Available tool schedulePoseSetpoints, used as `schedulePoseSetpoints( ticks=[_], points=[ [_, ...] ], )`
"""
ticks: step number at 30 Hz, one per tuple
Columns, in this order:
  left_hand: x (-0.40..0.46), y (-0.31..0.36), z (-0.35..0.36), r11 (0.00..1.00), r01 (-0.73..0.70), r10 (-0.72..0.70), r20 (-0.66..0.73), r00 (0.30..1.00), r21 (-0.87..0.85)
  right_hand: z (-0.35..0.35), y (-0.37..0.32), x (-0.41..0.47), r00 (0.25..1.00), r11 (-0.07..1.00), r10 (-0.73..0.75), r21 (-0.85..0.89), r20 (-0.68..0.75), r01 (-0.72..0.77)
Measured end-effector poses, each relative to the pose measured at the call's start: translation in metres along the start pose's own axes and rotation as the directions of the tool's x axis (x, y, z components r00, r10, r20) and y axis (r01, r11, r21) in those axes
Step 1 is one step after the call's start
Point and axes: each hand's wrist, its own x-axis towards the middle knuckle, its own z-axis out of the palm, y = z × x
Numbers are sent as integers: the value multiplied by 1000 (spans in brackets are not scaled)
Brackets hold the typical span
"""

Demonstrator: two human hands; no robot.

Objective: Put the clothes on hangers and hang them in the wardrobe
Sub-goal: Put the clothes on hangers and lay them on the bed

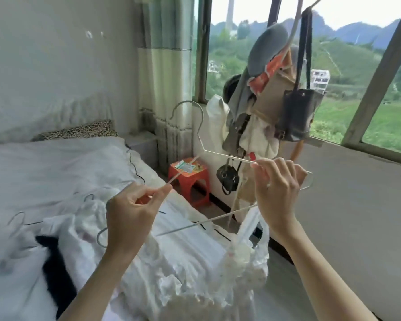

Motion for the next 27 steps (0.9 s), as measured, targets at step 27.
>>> schedulePoseSetpoints(
  ticks=[27],
  points=[
    [265, -321, 5, 664, 510, -479, -213, 852, 547, 515, -53, -11, 670, 942, -104, 289, 735, -171]
  ],
)
